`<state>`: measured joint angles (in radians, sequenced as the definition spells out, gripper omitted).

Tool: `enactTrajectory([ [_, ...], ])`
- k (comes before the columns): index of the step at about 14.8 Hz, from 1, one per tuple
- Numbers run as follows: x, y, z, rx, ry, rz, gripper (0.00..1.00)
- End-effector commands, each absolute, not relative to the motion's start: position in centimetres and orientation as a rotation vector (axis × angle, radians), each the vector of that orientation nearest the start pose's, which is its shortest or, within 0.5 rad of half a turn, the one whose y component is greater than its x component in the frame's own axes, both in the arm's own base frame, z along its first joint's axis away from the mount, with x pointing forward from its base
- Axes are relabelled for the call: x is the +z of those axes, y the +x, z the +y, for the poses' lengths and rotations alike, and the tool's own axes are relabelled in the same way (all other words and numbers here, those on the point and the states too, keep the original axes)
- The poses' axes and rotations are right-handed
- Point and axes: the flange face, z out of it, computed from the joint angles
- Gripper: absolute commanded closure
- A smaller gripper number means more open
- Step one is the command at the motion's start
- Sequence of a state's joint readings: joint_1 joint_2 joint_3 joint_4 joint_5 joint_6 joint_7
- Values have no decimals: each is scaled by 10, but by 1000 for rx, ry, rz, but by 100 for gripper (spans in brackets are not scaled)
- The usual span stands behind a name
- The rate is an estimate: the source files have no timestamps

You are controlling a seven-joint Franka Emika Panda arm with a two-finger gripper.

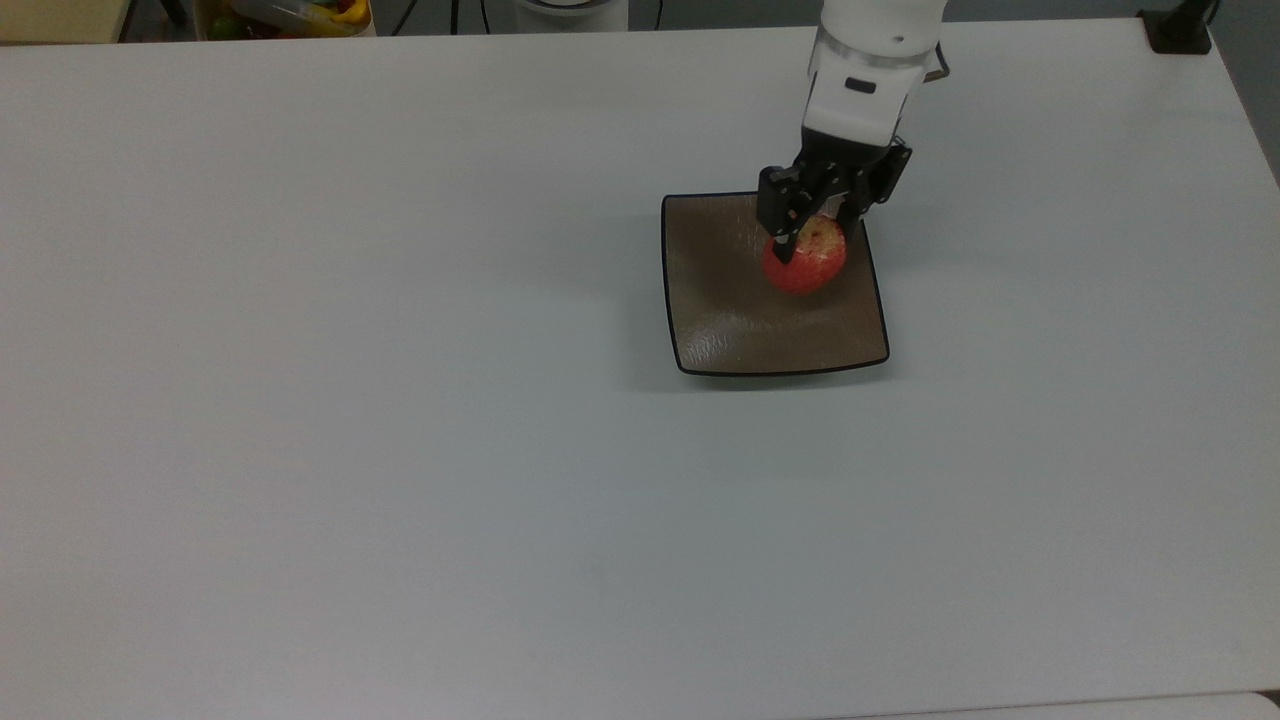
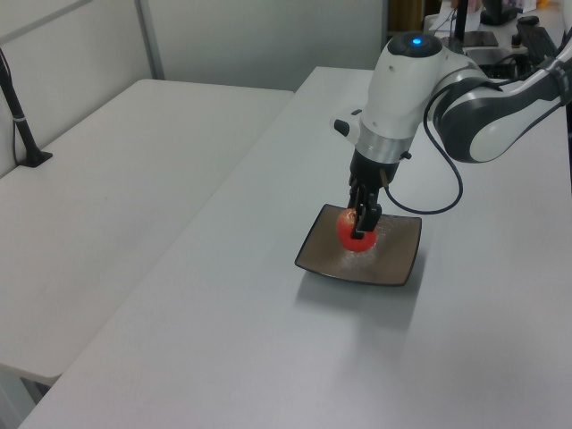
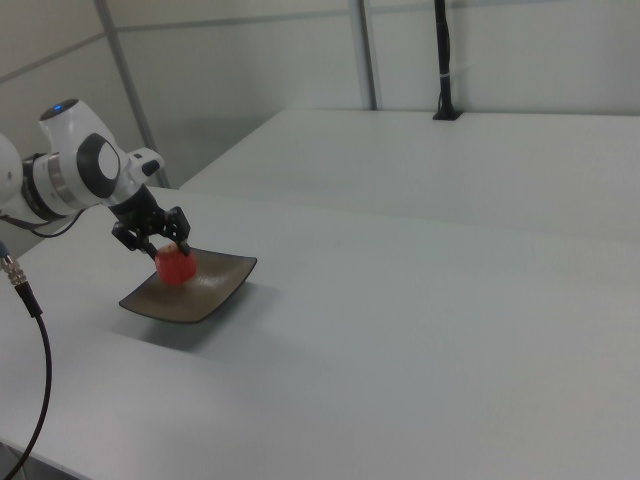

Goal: Apples placed on a ceramic plate
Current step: 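Lift the apple and carry it over the brown square plate, then lower the apple onto the plate and open the gripper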

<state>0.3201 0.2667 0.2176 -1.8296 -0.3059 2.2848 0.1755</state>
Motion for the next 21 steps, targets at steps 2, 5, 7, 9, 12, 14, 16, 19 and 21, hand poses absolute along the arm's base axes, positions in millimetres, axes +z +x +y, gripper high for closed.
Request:
enactTrajectory([
  [2, 391, 565, 300, -355, -3135, -889, 43],
  [5, 385, 569, 297, -345, -3138, -882, 0],
  [7, 386, 568, 298, -348, -3138, -886, 0],
  [9, 387, 569, 298, -352, -3137, -881, 0],
  [12, 393, 569, 297, -360, -3139, -865, 0],
  [14, 399, 569, 296, -366, -3145, -844, 0],
  [16, 412, 570, 292, -390, -3145, -821, 0],
  [19, 441, 570, 270, -280, -3174, -680, 0],
  [21, 478, 567, 236, -201, -3179, -523, 0],
])
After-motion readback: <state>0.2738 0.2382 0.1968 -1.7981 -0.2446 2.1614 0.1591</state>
